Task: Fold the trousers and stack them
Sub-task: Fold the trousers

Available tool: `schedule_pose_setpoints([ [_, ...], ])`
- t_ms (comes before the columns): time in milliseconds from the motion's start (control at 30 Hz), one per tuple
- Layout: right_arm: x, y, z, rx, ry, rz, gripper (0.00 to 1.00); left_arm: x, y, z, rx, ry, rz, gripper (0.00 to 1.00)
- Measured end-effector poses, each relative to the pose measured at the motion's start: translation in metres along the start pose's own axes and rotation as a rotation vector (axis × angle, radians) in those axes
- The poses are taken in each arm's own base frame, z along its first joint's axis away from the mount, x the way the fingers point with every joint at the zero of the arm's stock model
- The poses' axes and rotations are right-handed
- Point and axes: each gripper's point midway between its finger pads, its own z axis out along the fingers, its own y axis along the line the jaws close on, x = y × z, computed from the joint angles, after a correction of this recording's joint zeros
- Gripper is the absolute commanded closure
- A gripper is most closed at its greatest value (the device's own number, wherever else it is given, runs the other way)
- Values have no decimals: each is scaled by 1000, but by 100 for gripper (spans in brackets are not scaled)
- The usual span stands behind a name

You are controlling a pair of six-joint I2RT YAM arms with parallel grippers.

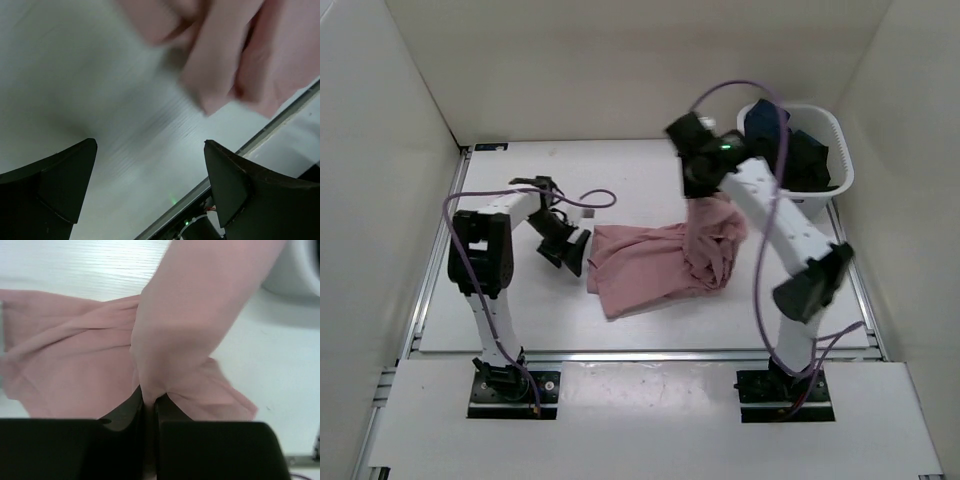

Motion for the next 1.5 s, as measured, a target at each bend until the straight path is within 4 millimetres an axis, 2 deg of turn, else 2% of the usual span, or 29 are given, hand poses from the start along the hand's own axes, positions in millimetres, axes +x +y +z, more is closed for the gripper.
schedule_pose_setpoints([
  [33,-7,31,6,-18,-16,-39,100,-4,-13,12,28,19,32,3],
  [67,-7,56,12,-33,-20,-67,100,-6,-20,21,50,33,48,10],
  [133,11,101,22,-58,7,-129,100,-7,-33,29,93,56,42,27],
  [167,23,116,24,-64,26,-159,100,-8,-35,32,110,56,34,42],
  [200,37,128,23,-67,48,-189,100,-9,-34,35,125,58,22,47],
  [233,48,136,21,-67,64,-211,100,-9,-33,38,138,60,8,51],
  [267,55,141,17,-68,69,-224,100,-9,-33,41,155,65,-7,59],
  [367,58,141,5,-49,42,-215,100,-8,-31,45,182,71,-47,73],
  [400,58,135,1,-40,28,-201,100,-9,-30,46,183,72,-52,86],
  [500,58,116,-16,-25,-18,-160,100,-11,-30,49,198,78,-66,86],
  [567,55,112,-30,-49,-70,-138,100,-15,-30,49,206,75,-67,86],
  [667,49,134,-51,-151,-141,-137,100,-24,-27,48,201,58,-55,86],
  [767,50,174,-58,-256,-160,-166,100,-36,-22,46,183,30,-32,86],
  [833,56,205,-51,-313,-149,-186,100,-43,-19,44,171,13,-17,86],
  [933,78,237,-21,-326,-96,-229,100,-54,-14,41,154,-7,0,86],
  [1033,99,247,11,-290,-40,-268,100,-59,-10,43,148,-7,-8,86],
  [1067,107,249,22,-278,-19,-280,100,-60,-10,43,150,-3,-17,81],
  [1100,114,252,30,-271,3,-292,97,-61,-9,43,151,-1,-25,78],
  [1133,119,254,38,-266,19,-301,86,-62,-7,42,149,-4,-34,76],
  [1233,130,265,52,-284,52,-330,35,-67,-3,39,131,-8,-44,68],
  [1300,134,276,51,-336,65,-369,25,-75,6,34,96,-21,-44,61],
  [1333,133,282,48,-366,60,-392,19,-79,13,30,74,-28,-48,52],
  [1400,132,295,38,-424,34,-436,19,-92,31,18,17,-60,-49,47],
  [1500,128,312,14,-514,-36,-476,18,-107,67,-10,-95,-118,-65,38],
])
